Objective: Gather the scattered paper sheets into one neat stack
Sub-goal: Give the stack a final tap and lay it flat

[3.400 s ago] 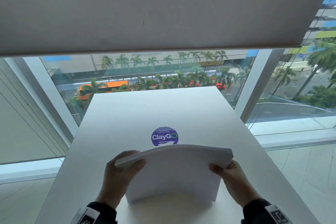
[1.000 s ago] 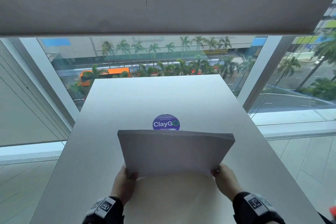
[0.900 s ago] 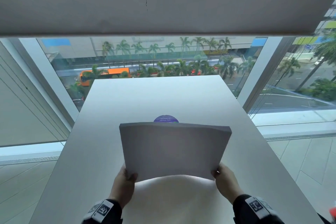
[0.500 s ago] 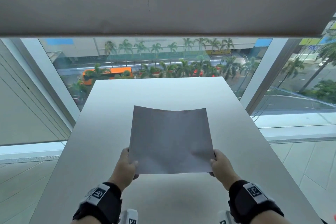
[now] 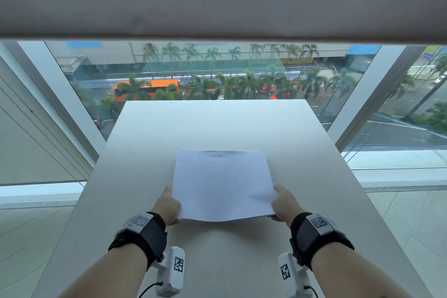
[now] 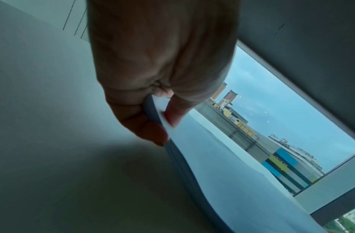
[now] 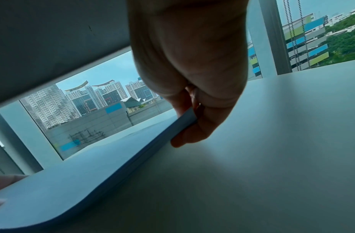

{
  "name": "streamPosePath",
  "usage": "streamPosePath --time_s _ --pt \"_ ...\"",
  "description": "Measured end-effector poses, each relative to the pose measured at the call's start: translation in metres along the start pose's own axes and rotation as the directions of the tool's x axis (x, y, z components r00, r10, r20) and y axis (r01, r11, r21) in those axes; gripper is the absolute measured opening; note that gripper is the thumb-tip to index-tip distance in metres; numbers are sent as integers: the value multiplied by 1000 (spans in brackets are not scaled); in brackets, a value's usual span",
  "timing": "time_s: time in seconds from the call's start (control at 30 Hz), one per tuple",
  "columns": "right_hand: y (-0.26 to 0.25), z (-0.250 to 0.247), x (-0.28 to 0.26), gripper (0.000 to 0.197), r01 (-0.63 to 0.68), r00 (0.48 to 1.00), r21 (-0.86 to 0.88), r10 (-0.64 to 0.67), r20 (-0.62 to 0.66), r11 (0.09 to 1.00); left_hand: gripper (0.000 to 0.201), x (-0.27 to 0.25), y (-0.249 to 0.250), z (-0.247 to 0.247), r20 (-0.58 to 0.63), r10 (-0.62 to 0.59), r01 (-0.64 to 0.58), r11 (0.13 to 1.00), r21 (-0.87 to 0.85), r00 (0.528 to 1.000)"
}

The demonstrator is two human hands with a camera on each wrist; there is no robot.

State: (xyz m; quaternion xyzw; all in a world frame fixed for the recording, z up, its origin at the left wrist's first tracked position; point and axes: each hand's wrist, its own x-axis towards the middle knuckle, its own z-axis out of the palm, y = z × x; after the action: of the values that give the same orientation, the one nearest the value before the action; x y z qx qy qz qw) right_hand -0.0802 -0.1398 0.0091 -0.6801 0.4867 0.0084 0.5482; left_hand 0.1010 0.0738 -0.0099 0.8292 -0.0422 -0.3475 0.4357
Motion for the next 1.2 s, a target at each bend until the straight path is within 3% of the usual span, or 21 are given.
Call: streamPosePath --time_s 0.2,0.3,0.47,0.67,0.8,0.9,0.97,1.03,1.1,1.2 --pt "-7 7 25 35 3 999 -250 -14 -43 968 53 21 -2 3 -48 -41 44 996 79 998" --pt "-4 12 31 36 -65 994 -355 31 -101 933 43 26 -2 5 -60 -26 34 990 140 998" --pt "-3 13 34 18 -76 992 -409 27 -124 909 32 24 1 5 -118 -22 45 980 193 993" --pt "-5 12 34 18 -75 991 -416 20 -135 906 22 17 6 6 -161 -9 54 959 277 987" --pt "-4 14 33 15 -89 984 -431 12 -179 898 23 12 7 7 -204 -11 89 921 379 979" --pt "-2 15 31 14 -87 980 -413 4 -198 906 36 7 7 10 -216 -5 93 913 398 976" --pt "0 15 29 18 -74 981 -401 -5 -193 913 51 1 9 11 -185 6 68 919 388 983" --pt "-1 13 26 34 -47 985 -387 -21 -171 921 62 -6 11 10 -129 12 37 929 368 992" --pt "-2 8 23 52 -11 990 -384 -44 -134 923 61 -11 12 8 -46 19 1 915 404 999" --pt "-3 -1 16 59 50 996 -431 -79 -50 901 56 -15 9 4 16 41 -44 878 476 999"
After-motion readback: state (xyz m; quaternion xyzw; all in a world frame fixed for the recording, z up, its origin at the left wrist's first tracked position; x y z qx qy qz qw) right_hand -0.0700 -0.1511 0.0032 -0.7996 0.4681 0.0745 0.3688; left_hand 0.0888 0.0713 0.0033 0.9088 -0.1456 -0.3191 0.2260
